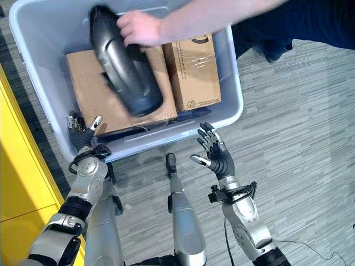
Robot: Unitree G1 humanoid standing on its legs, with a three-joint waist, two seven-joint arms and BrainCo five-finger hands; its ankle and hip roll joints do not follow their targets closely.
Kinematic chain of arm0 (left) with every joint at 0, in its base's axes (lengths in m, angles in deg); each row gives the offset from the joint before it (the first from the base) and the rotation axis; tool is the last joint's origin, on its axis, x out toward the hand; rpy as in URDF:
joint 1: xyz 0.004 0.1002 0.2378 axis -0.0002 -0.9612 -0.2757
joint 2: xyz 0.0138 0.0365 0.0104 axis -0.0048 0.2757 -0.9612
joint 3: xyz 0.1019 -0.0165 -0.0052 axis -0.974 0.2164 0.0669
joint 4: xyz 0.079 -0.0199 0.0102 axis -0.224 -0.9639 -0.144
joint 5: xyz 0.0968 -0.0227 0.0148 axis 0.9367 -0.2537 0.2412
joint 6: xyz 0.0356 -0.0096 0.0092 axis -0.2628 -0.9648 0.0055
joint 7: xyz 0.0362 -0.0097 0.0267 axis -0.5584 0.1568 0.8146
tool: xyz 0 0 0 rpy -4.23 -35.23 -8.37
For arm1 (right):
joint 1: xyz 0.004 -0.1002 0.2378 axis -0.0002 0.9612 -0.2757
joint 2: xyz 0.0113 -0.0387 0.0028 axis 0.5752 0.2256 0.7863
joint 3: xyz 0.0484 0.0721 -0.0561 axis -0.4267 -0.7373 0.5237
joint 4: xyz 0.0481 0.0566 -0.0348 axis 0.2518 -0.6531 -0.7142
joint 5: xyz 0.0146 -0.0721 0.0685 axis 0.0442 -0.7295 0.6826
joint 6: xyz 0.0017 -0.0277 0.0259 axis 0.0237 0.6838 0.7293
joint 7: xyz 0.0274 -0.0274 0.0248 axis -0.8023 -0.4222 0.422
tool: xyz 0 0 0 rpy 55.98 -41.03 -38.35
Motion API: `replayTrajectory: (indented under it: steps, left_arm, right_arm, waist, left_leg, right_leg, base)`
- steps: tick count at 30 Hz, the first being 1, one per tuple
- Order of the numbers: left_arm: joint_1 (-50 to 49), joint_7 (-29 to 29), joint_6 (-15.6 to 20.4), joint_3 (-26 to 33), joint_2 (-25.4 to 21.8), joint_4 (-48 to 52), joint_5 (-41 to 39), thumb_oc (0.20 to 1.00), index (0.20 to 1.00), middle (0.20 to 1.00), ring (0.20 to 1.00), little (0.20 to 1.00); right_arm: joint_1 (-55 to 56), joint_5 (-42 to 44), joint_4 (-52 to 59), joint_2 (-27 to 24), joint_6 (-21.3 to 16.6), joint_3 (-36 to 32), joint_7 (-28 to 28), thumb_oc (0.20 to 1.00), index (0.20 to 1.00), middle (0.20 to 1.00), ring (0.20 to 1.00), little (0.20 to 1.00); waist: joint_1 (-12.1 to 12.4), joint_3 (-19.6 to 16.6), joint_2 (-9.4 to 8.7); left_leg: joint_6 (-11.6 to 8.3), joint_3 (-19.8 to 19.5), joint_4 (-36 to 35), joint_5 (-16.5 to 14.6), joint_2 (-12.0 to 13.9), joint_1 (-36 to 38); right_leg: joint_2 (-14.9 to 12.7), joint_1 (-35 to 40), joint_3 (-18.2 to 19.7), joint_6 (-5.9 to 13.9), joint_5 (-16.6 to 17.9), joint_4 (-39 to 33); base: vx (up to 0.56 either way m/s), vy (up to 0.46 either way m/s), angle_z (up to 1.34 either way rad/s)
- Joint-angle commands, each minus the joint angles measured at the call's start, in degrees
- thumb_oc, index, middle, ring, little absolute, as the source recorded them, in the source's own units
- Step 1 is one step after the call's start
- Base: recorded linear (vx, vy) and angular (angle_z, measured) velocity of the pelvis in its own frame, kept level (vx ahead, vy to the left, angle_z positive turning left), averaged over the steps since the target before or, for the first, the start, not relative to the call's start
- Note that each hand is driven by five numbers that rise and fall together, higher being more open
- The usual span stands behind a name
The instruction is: Move parts from the plastic box to the shelf.
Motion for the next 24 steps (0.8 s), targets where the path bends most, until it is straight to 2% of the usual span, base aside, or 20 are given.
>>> replayTrajectory:
  steps: [1, 9, 16, 24]
  left_arm:
    - [3.01, 0.02, 2.74, 4.01, -3.12, -4.31, -1.26, 1.0, 1.0, 1.0, 1.0, 1.0]
    - [4.72, -0.09, 2.57, 3.94, -5.35, -2.64, 0.48, 1.0, 1.0, 1.0, 1.0, 1.0]
    - [-0.68, -1.0, 2.25, 3.61, -5.01, 4.45, 5.26, 1.0, 1.0, 1.0, 1.0, 1.0]
    - [-3.24, -2.6, 2.29, 4.1, -4.7, 6.84, 6.41, 1.0, 1.0, 1.0, 1.0, 1.0]
  right_arm:
    - [-0.24, 1.44, 0.79, -2.7, -2.67, -1.96, 0.34, 1.0, 1.0, 1.0, 1.0, 1.0]
    - [-0.29, 1.83, 0.38, -2.94, -2.54, -2.34, 1.04, 1.0, 1.0, 1.0, 1.0, 1.0]
    - [0.05, 2.27, -0.44, -2.74, -2.4, -3.12, 1.86, 1.0, 1.0, 1.0, 1.0, 1.0]
    - [0.15, 2.25, -0.62, -2.68, -2.01, -3.38, 2.6, 1.0, 1.0, 1.0, 1.0, 1.0]
  waist:
    - [1.22, -1.21, -4.21]
    - [0.98, -1.65, -3.8]
    - [2.15, -2.25, -2.19]
    - [3.25, -3.02, -0.85]
  left_leg:
    - [-1.2, -3.08, 4.6, -2.55, 1.32, 0.44]
    - [-1.12, -3.55, 5.33, -2.95, 0.99, -0.09]
    - [-1.11, -3.25, 3.84, -2.45, 0.42, 1.95]
    - [-1.12, -2.97, 1.47, -1.39, 0.03, 4.55]
  right_leg:
    - [-1.71, -0.96, 0.51, 1.6, -0.59, 7.19]
    - [-1.61, -1.31, 0.41, 1.55, -0.8, 7.76]
    - [-2.35, 0.17, 0.18, 1.65, -0.86, 7.35]
    - [-3.0, 1.91, -0.38, 1.74, -0.83, 6.61]
  base:
    - [0.0, 0.0, 0.0]
    - [0.0, 0.0, 0.0]
    - [0.0, 0.0, 0.0]
    - [0.0, 0.003, -0.02]
